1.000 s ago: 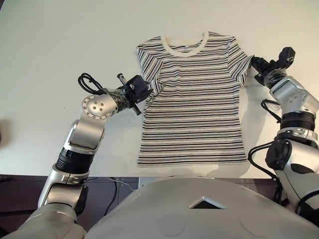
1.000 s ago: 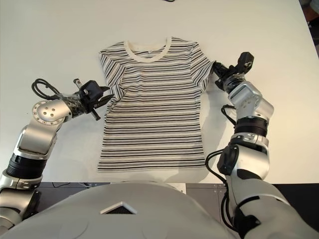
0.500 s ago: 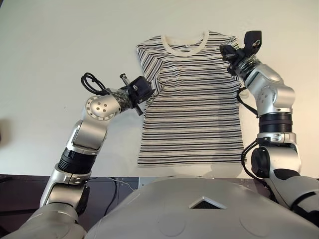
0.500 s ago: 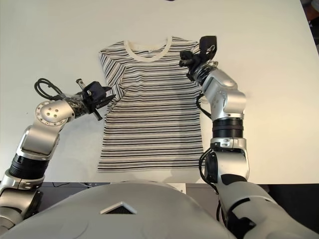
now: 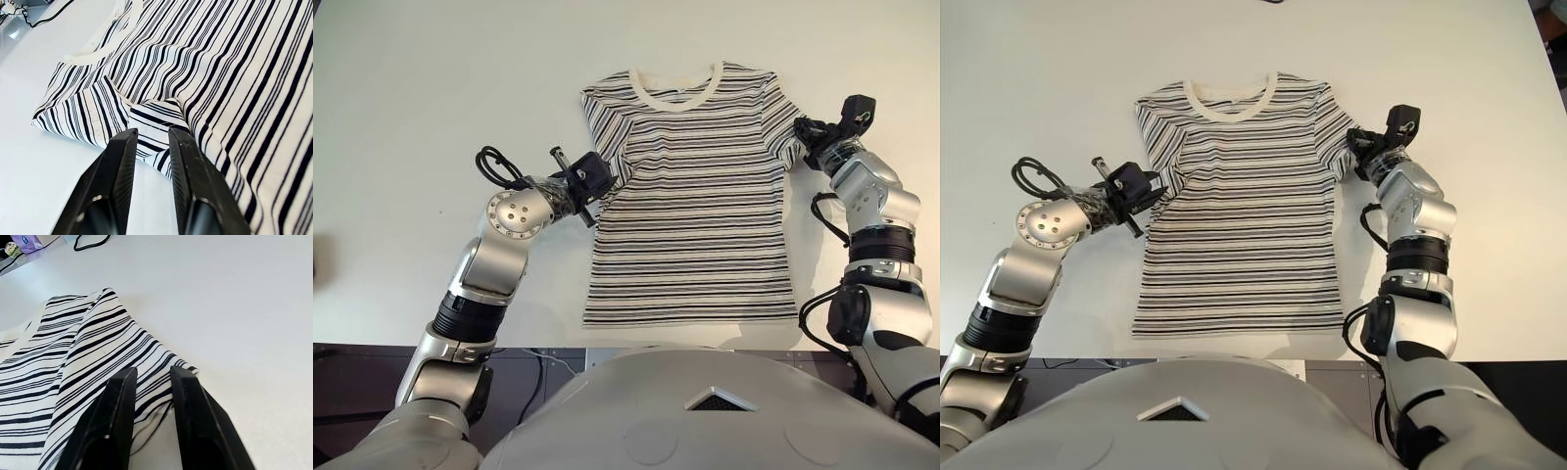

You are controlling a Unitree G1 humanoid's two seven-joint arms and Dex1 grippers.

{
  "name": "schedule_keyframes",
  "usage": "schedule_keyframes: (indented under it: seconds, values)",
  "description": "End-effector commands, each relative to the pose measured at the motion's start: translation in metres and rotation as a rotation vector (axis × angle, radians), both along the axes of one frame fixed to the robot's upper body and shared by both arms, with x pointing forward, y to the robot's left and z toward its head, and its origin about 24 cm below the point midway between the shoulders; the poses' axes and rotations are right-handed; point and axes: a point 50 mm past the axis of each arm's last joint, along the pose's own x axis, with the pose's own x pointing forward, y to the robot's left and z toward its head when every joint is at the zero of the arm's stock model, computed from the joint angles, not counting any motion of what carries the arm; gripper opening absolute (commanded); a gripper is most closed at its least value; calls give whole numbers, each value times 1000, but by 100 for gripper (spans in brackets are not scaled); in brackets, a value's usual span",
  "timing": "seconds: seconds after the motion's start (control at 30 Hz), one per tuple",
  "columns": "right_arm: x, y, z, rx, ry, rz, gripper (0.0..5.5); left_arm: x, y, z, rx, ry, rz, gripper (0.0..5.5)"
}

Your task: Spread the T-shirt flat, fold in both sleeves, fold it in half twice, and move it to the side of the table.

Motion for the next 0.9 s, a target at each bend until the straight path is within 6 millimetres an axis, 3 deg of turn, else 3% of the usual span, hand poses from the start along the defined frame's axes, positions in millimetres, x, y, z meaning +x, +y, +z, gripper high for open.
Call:
schedule_keyframes:
  seconds: [0.03,0.2,0.4,0.7,0.9]
  values:
    - [-3,-7,1,-2,-31,-18,124,-1,3,-2,29,11,-16,118]
    - [0,-11,21,120,-146,-61,124,0,5,-2,34,5,-8,118]
    - [-5,-20,5,154,-59,-118,124,2,3,-1,30,-3,-11,118]
    - [-1,-8,-11,312,24,-116,124,4,3,2,11,5,-4,118]
    - [-3,-10,-11,289,29,-108,13,3,4,1,13,9,-4,118]
